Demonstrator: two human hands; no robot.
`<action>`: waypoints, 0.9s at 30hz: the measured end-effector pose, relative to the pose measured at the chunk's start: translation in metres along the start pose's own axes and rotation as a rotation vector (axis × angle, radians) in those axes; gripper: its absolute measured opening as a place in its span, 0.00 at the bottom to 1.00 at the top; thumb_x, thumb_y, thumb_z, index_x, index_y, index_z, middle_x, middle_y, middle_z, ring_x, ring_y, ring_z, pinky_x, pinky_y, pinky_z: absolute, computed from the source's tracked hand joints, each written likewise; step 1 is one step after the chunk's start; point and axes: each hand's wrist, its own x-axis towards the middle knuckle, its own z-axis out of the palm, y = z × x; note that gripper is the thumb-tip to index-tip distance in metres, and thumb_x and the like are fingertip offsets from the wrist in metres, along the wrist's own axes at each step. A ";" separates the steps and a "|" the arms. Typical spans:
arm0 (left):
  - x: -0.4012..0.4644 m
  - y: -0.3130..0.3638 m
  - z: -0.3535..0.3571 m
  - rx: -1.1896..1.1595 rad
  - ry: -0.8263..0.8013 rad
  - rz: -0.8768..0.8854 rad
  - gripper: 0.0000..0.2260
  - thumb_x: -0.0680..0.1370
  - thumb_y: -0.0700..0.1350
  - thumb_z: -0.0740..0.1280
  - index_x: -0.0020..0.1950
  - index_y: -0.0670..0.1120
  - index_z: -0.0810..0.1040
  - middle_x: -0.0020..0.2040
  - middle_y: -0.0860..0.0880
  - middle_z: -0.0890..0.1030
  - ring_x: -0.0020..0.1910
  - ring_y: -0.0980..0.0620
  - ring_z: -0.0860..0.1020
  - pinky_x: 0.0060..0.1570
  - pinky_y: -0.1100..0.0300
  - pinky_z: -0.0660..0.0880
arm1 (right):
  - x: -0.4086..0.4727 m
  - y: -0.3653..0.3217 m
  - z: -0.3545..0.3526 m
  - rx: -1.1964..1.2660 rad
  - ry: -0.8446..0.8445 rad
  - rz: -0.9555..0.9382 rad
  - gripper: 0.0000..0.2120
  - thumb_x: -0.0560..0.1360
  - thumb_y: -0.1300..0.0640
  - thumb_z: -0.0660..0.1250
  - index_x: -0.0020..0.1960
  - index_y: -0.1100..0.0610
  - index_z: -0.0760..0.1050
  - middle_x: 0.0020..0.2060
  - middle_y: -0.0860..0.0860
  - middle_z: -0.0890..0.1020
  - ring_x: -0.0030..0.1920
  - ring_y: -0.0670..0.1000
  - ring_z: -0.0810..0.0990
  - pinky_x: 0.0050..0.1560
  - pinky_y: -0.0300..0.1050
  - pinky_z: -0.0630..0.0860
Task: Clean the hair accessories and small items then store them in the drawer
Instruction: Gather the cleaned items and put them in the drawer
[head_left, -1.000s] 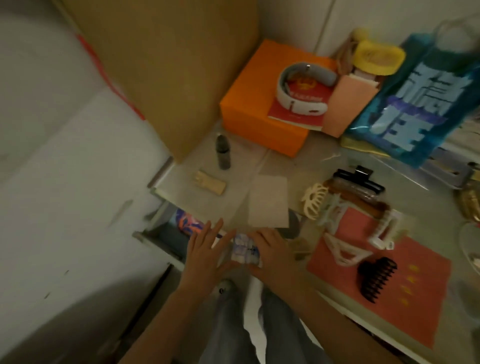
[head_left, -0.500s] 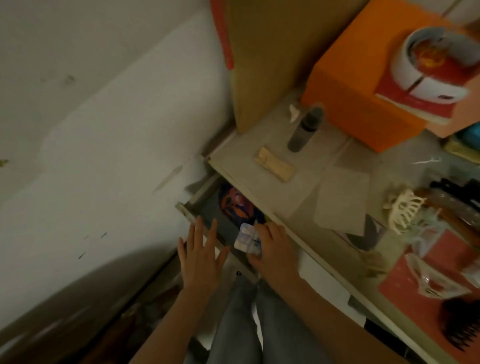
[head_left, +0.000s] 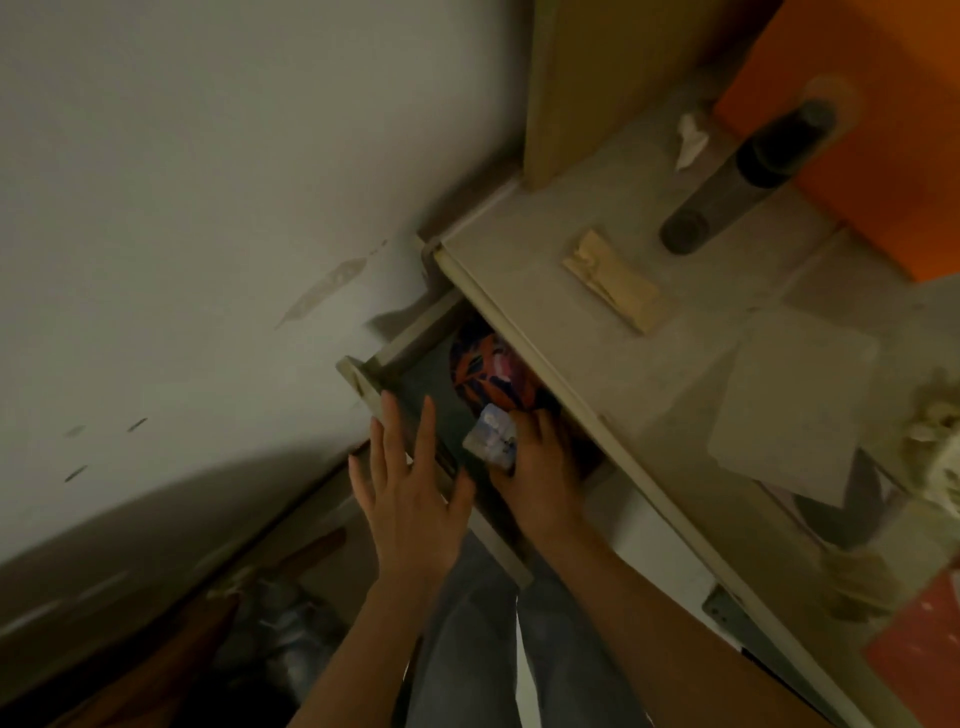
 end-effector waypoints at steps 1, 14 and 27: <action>-0.001 -0.002 0.001 -0.017 0.006 -0.002 0.34 0.72 0.61 0.56 0.77 0.55 0.53 0.78 0.49 0.45 0.76 0.49 0.45 0.70 0.42 0.42 | 0.003 -0.002 0.004 0.026 -0.003 -0.001 0.36 0.66 0.59 0.77 0.71 0.56 0.67 0.66 0.58 0.71 0.68 0.60 0.69 0.62 0.58 0.73; -0.009 -0.021 -0.003 -0.087 0.032 -0.049 0.38 0.73 0.65 0.54 0.78 0.50 0.48 0.78 0.53 0.46 0.77 0.51 0.45 0.72 0.43 0.41 | 0.017 -0.011 0.040 -0.044 -0.076 0.020 0.30 0.68 0.58 0.75 0.67 0.53 0.68 0.70 0.56 0.64 0.70 0.61 0.63 0.64 0.59 0.69; -0.013 -0.023 -0.015 0.025 -0.012 -0.007 0.34 0.77 0.65 0.47 0.78 0.49 0.47 0.78 0.50 0.46 0.77 0.49 0.46 0.72 0.51 0.35 | 0.001 -0.035 0.003 0.292 -0.034 0.012 0.27 0.75 0.55 0.69 0.72 0.52 0.65 0.71 0.52 0.65 0.71 0.47 0.60 0.66 0.32 0.54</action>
